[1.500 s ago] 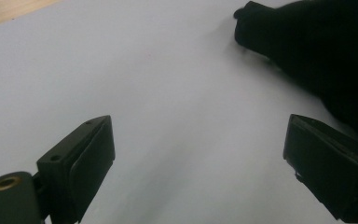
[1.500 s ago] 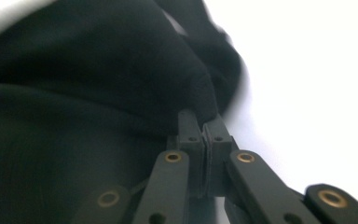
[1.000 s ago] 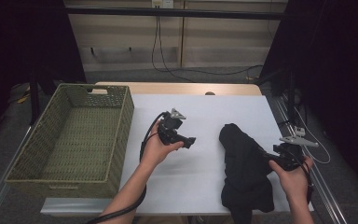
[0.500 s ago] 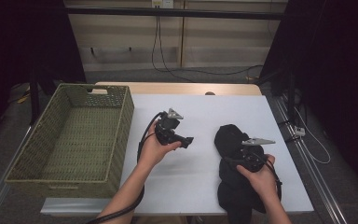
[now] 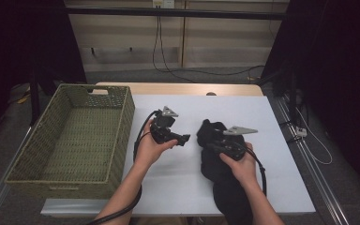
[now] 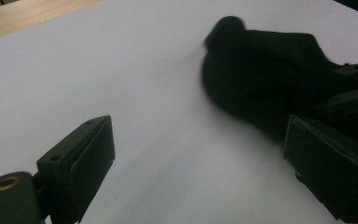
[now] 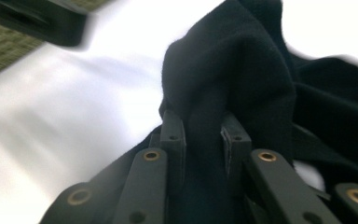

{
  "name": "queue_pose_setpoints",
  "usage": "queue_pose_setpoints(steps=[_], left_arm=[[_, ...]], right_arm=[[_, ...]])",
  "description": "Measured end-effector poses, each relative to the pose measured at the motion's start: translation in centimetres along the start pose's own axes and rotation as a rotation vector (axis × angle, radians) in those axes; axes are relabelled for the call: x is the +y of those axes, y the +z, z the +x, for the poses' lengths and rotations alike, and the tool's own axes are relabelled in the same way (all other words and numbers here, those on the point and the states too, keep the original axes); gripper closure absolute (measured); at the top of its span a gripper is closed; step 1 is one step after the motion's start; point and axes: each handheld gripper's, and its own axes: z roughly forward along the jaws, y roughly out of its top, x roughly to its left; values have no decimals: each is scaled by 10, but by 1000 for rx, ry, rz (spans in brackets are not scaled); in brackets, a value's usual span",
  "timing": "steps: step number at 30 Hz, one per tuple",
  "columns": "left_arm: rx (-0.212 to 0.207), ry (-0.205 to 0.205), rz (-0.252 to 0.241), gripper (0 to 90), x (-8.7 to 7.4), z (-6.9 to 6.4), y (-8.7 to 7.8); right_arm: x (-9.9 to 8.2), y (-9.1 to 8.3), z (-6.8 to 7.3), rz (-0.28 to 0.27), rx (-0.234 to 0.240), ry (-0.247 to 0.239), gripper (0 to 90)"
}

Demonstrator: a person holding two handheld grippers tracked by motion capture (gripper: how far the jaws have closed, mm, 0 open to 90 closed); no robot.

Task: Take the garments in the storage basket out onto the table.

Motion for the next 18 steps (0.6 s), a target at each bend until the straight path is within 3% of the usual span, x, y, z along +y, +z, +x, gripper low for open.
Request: queue_pose_setpoints(steps=[3, 4, 5, 7, 8, 10, 13, 18], left_arm=[[9, -14, -15, 88, 0, 4, -6], [13, -16, -20, 88, 0, 5, -8], [15, -25, -23, 88, 0, 7, -9], [19, -30, -25, 88, -2, 8, -10], [21, -24, -18, 88, -2, 9, -10], [24, -32, -16, 88, -4, 9, -9], [25, -34, -8, 88, -5, 9, -7], [30, -39, 0, 90, -6, 11, -3]], right_arm=[[19, 11, 19, -16, 0, -128, 749], [22, 15, 25, 3, 2, -160, 744], [21, 20, 31, 36, 10, -194, 735], [9, 32, 39, 161, 2, -254, 672], [3, 36, 40, 189, -2, -255, 650], [-5, 32, 38, 153, 9, -206, 639], [-7, 23, 30, 145, 46, -132, 468], [2, 5, 13, 92, 17, -65, 342]])
